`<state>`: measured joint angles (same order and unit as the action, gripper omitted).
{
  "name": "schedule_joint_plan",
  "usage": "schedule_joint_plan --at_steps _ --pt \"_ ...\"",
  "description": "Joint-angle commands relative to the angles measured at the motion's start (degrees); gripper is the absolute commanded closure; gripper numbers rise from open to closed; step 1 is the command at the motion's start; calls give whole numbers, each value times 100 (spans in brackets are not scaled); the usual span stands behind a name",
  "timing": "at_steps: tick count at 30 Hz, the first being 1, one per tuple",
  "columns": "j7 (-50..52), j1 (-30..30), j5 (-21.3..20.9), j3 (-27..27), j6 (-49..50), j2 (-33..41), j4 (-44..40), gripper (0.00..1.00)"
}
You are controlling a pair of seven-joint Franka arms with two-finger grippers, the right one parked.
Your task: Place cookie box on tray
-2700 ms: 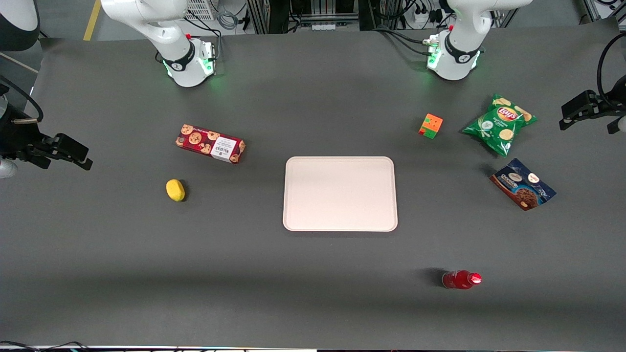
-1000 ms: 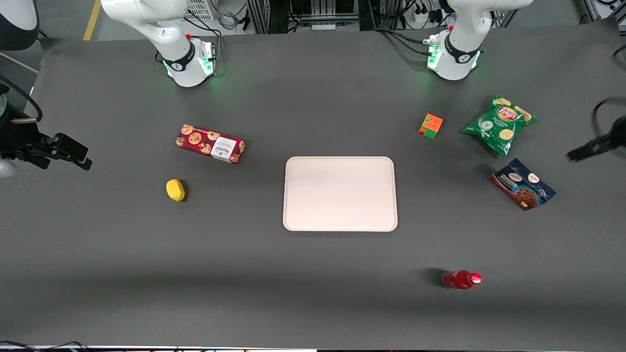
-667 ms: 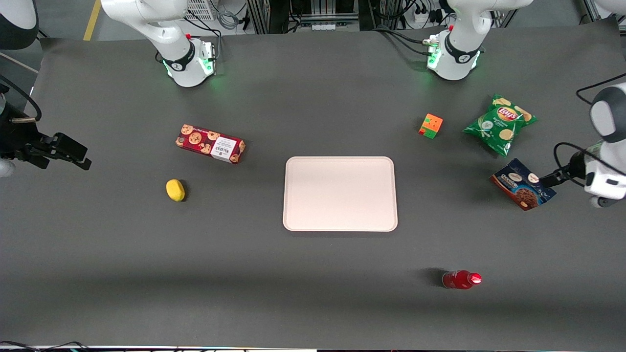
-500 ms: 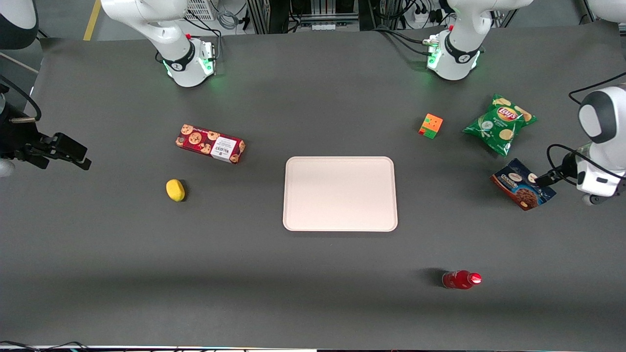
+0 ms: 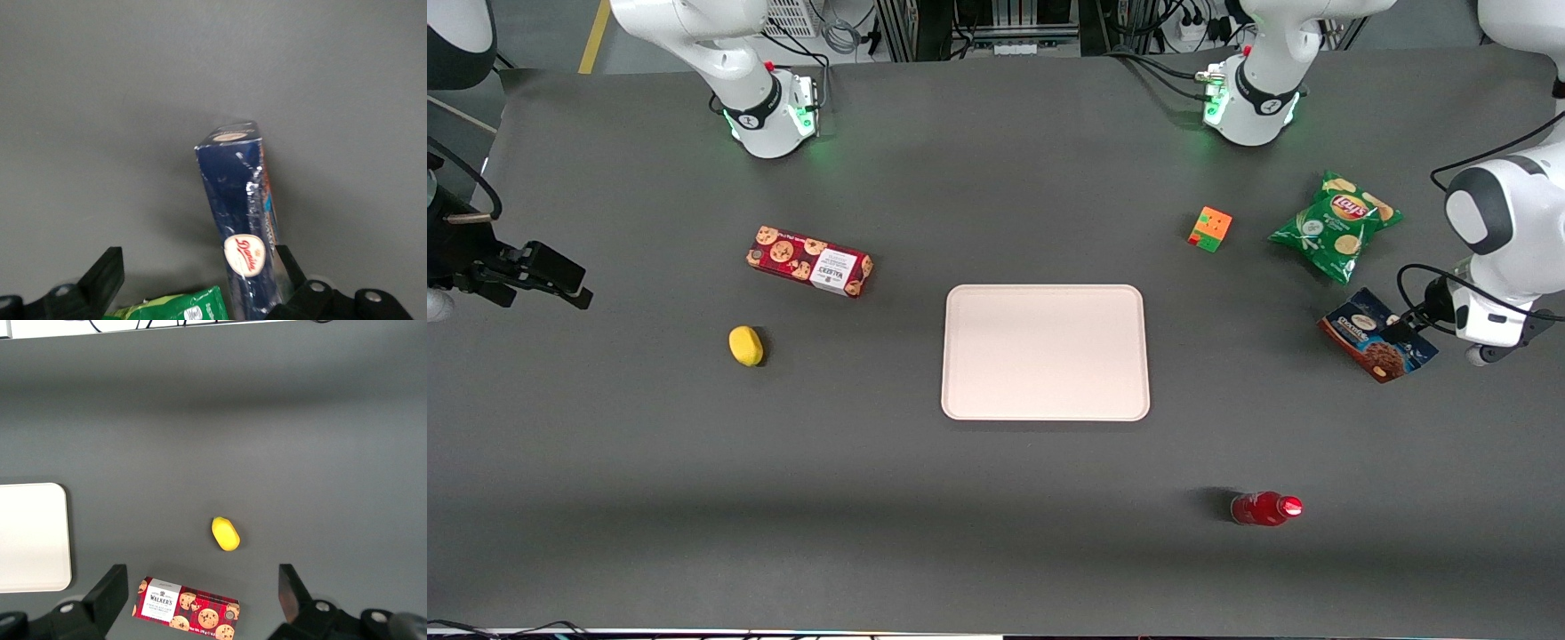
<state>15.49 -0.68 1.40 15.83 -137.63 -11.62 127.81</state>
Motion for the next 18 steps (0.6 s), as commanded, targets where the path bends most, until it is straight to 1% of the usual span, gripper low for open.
schedule_joint_plan --at_steps 1,8,9,10,12,13,15,18 --pt "-11 -55 88 -1 -518 -24 288 0" --pt "-108 -55 88 -19 -826 -147 402 0" --pt "-108 -55 97 -27 -835 -191 402 1" --pt "-108 -55 97 -54 -870 -217 402 5" --pt "-108 -55 97 -98 -949 -261 402 15" --pt "-99 -55 97 -98 -958 -270 402 25" --pt "-99 -55 97 -98 -958 -262 402 50" --pt "-108 -55 115 -98 -950 -262 402 78"
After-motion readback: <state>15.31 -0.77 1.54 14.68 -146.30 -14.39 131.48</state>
